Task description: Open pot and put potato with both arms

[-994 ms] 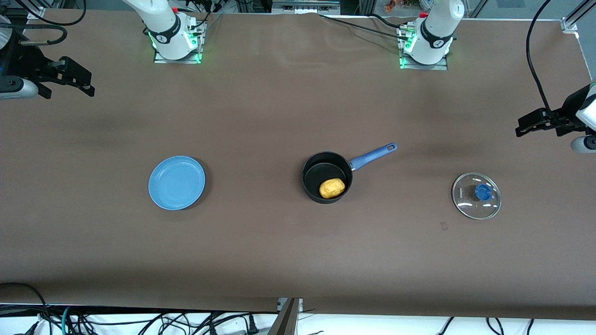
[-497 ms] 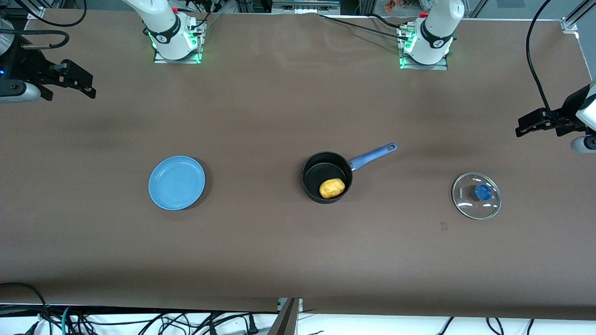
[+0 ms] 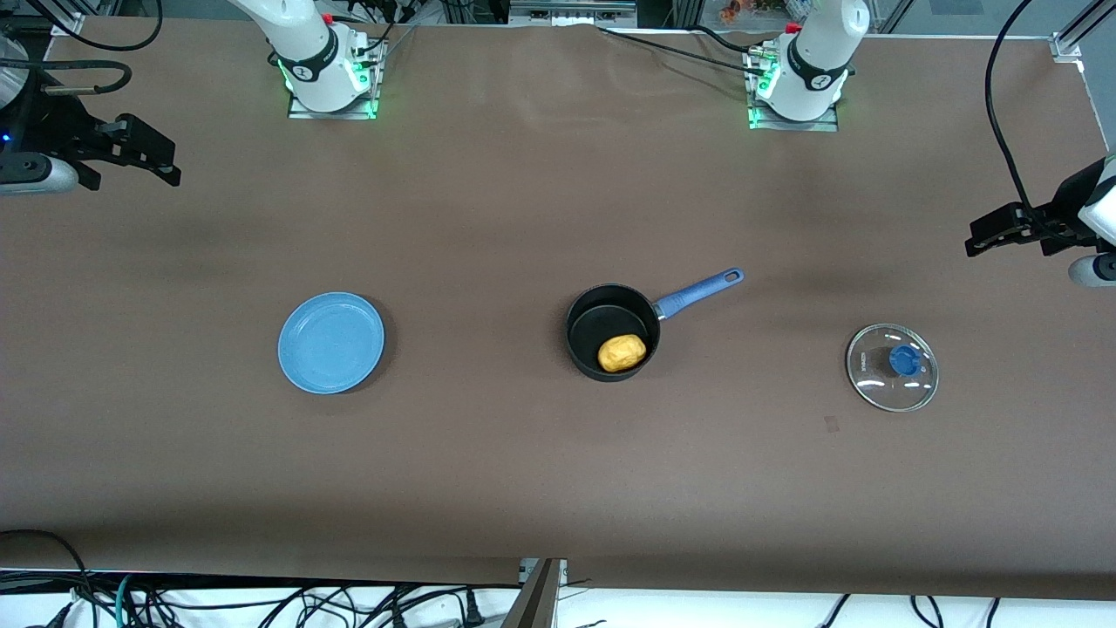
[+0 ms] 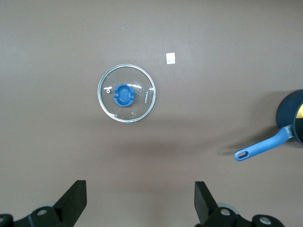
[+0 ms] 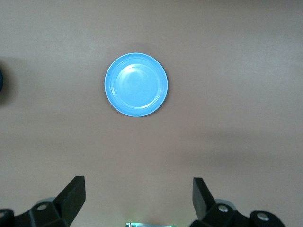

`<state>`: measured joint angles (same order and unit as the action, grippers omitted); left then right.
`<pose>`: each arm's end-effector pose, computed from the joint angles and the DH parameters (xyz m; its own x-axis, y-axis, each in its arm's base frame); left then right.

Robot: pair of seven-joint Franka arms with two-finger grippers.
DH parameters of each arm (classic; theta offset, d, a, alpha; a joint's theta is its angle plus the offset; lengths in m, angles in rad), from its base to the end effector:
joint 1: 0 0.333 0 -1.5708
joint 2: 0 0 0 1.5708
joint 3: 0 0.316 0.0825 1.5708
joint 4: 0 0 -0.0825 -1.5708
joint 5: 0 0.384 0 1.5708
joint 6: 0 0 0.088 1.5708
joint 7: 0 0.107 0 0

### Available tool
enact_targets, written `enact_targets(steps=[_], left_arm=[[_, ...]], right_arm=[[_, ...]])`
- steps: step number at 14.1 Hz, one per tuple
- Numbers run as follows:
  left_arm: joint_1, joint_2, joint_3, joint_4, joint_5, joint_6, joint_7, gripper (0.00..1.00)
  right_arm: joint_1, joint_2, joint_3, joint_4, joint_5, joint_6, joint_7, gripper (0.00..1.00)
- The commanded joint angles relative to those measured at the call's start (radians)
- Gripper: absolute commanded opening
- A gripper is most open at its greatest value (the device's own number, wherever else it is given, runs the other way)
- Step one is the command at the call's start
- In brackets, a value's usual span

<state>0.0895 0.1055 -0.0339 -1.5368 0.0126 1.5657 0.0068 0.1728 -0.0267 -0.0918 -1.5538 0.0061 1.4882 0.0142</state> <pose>0.5827 0.0348 0.5800 0.9959 0.0486 -0.0765 0.0481 -0.9988 -0.0085 0.5361 0.0435 0.6399 0.9970 0.0673 -0.0391 0.0671 -0.9977 -0.0080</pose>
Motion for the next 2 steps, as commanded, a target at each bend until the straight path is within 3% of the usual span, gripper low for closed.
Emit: enact_targets(steps=[1, 2], left_arm=[[-0.007, 0.016, 0.002, 0.035, 0.014, -0.022, -0.001, 1.0], [-0.005, 0.016, 0.002, 0.035, 0.014, -0.022, -0.001, 1.0]], right_arm=[[-0.007, 0.011, 0.001, 0.026, -0.008, -0.009, -0.011, 1.0], [-0.006, 0.011, 0.001, 0.027, -0.008, -0.008, -0.01, 1.0]])
